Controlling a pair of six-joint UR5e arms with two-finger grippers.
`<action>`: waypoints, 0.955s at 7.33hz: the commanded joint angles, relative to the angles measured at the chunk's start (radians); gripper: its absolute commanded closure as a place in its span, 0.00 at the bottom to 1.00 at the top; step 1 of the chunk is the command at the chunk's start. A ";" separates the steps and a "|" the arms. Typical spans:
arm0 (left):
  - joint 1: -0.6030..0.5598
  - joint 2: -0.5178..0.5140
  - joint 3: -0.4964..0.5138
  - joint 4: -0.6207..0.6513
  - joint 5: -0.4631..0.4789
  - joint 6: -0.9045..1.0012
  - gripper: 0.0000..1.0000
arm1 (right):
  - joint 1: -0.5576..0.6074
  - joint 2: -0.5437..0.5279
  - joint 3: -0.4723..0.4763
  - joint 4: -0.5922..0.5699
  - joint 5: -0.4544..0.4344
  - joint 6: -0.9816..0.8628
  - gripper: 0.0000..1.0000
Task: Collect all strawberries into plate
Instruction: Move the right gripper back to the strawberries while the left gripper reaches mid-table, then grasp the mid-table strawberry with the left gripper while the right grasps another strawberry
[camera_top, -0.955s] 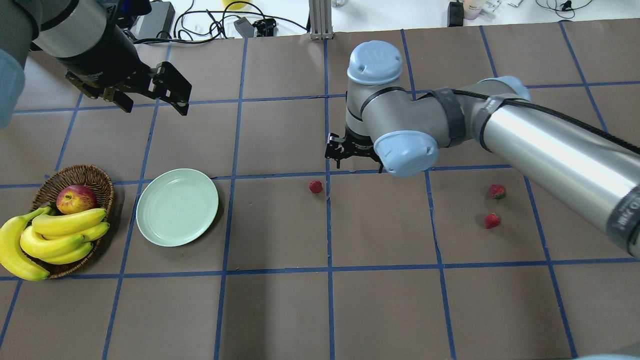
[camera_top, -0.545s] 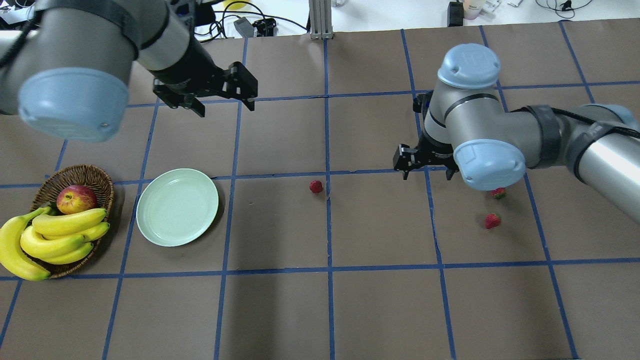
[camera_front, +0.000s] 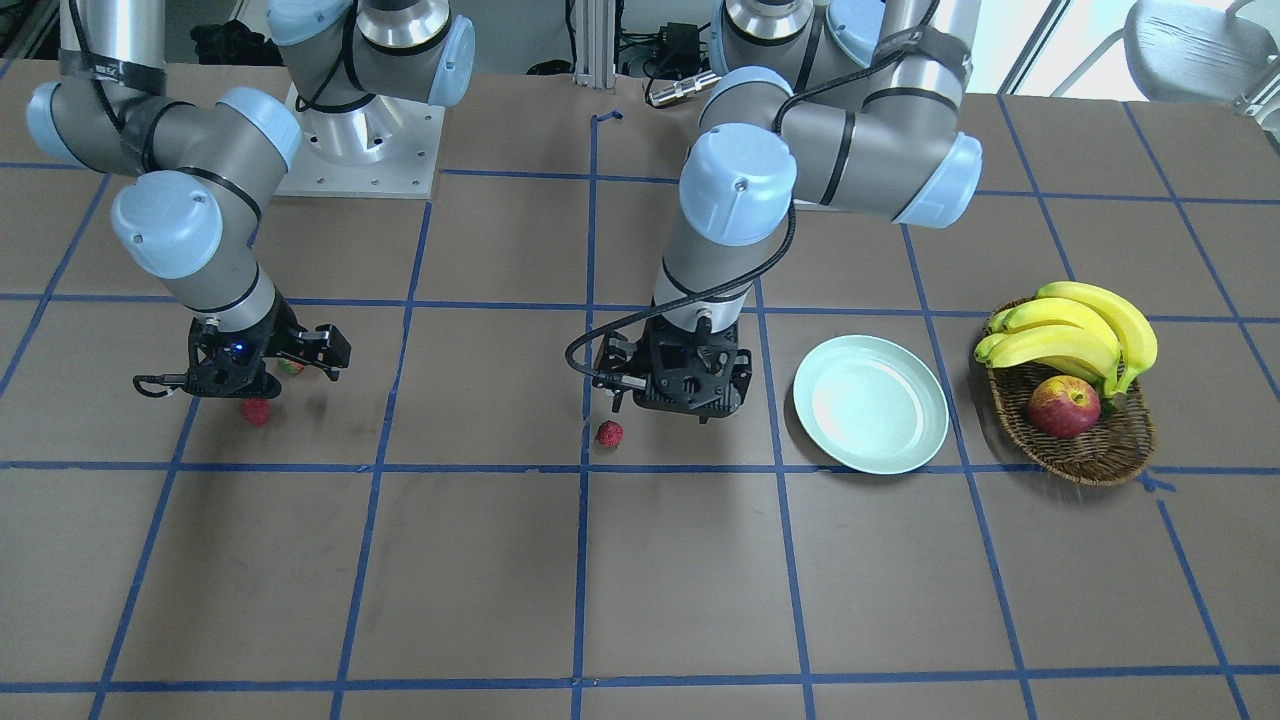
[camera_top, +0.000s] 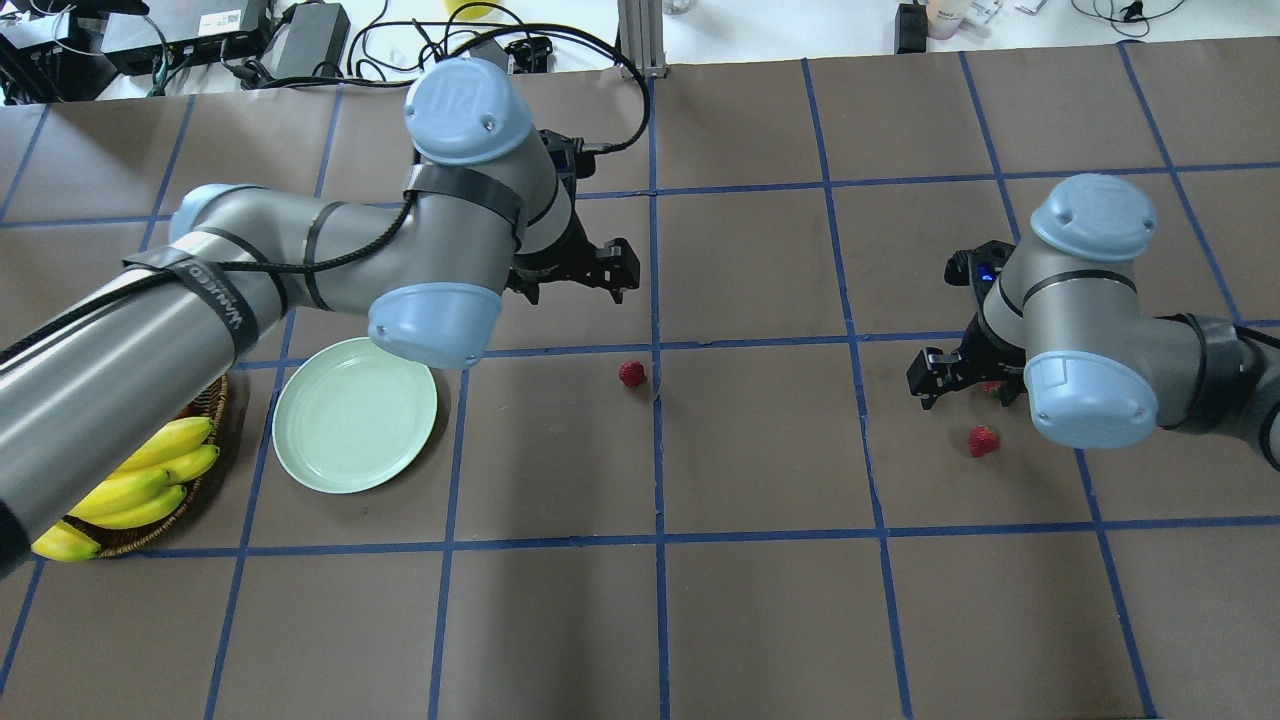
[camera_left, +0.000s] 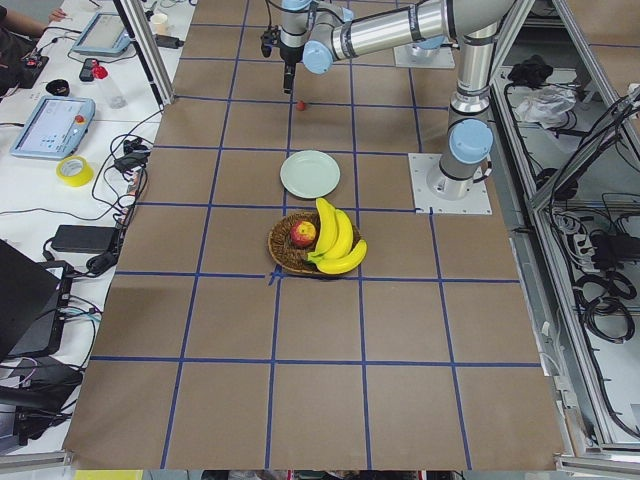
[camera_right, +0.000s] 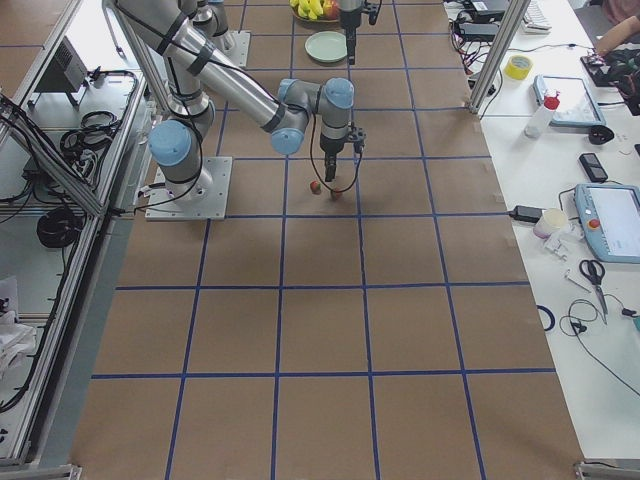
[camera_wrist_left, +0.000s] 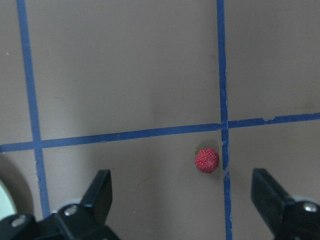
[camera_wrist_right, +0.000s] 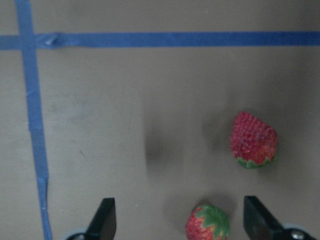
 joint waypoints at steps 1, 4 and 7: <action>-0.041 -0.109 -0.002 0.039 0.051 -0.006 0.06 | -0.061 -0.001 0.076 -0.070 0.006 -0.034 0.22; -0.073 -0.187 -0.003 0.060 -0.016 -0.130 0.09 | -0.072 -0.001 0.101 -0.055 0.001 -0.046 0.47; -0.075 -0.200 -0.005 0.062 -0.009 -0.129 0.50 | -0.069 -0.004 0.086 -0.058 0.000 -0.042 0.88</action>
